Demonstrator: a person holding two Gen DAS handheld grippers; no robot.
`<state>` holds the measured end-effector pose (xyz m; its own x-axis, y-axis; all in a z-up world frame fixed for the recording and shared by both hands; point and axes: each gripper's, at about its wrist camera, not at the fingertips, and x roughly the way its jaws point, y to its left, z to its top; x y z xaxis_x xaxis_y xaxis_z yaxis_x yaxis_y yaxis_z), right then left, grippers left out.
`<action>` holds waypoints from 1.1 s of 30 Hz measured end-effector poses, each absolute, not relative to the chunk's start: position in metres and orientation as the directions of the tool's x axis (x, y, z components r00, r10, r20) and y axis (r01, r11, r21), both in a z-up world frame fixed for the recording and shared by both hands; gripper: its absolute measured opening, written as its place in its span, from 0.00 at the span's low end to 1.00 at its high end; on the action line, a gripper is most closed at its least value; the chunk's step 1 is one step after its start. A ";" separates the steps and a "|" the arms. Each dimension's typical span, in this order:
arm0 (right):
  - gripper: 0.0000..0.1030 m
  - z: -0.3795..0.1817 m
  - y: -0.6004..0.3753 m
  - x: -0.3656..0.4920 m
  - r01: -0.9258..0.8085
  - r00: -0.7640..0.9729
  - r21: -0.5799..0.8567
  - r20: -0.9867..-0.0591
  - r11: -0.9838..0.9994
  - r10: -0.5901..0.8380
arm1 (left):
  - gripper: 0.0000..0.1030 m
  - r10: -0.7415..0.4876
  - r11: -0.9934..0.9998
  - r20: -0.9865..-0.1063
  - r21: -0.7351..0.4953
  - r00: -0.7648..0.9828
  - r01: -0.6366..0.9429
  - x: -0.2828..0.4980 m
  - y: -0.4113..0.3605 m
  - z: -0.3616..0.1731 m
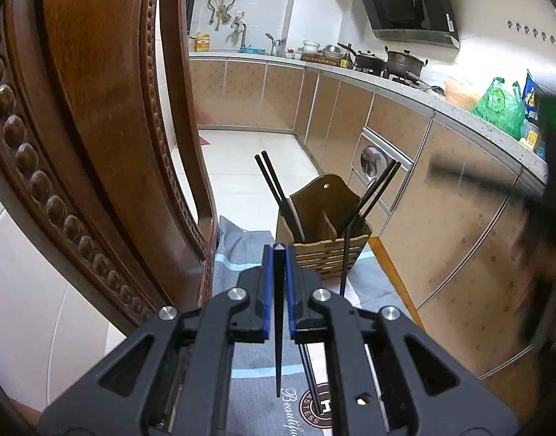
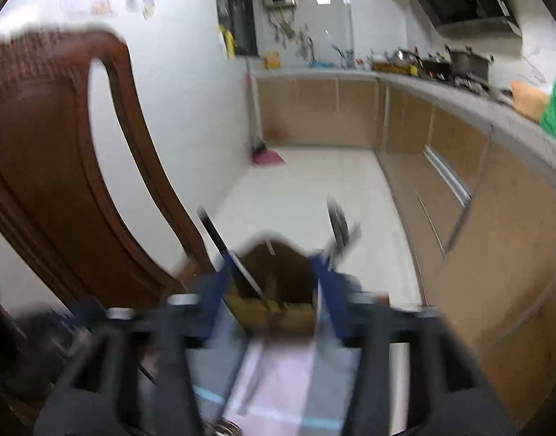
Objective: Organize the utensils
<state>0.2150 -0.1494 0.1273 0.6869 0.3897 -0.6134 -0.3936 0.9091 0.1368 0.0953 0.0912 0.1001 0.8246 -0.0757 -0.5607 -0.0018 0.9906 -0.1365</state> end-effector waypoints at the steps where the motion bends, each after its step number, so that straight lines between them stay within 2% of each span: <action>1: 0.52 0.106 -0.151 0.217 -0.374 0.663 0.151 -0.647 0.915 0.377 | 0.06 -0.075 0.991 -0.561 -0.137 0.825 -0.003 0.096 0.091 0.100; 5: 0.52 0.020 -0.160 0.234 -0.289 0.540 0.288 -0.739 0.913 0.404 | 0.06 -0.074 0.991 -0.566 -0.137 0.821 -0.005 0.097 0.090 0.099; 9: 0.52 -0.029 -0.157 0.262 -0.213 0.460 0.394 -0.767 0.894 0.447 | 0.06 -0.072 0.990 -0.569 -0.137 0.819 -0.009 0.097 0.090 0.099; 16: 0.52 -0.067 -0.154 0.298 -0.124 0.396 0.563 -0.727 0.817 0.561 | 0.06 -0.068 0.990 -0.575 -0.143 0.815 -0.019 0.101 0.093 0.098; 18: 0.45 -0.066 -0.151 0.306 -0.120 0.399 0.571 -0.721 0.812 0.566 | 0.06 -0.066 0.990 -0.578 -0.142 0.813 -0.020 0.102 0.092 0.097; 20: 0.08 -0.061 -0.144 0.309 -0.156 0.389 0.572 -0.714 0.806 0.582 | 0.06 -0.067 0.990 -0.580 -0.141 0.812 -0.019 0.103 0.091 0.096; 24: 0.08 -0.038 -0.135 0.298 -0.219 0.423 0.507 -0.720 0.833 0.550 | 0.06 -0.071 0.989 -0.582 -0.144 0.810 -0.016 0.104 0.091 0.095; 33: 0.08 0.060 -0.131 0.269 -0.364 0.579 0.373 -0.628 0.854 0.521 | 0.06 -0.079 0.989 -0.576 -0.148 0.814 -0.008 0.101 0.092 0.097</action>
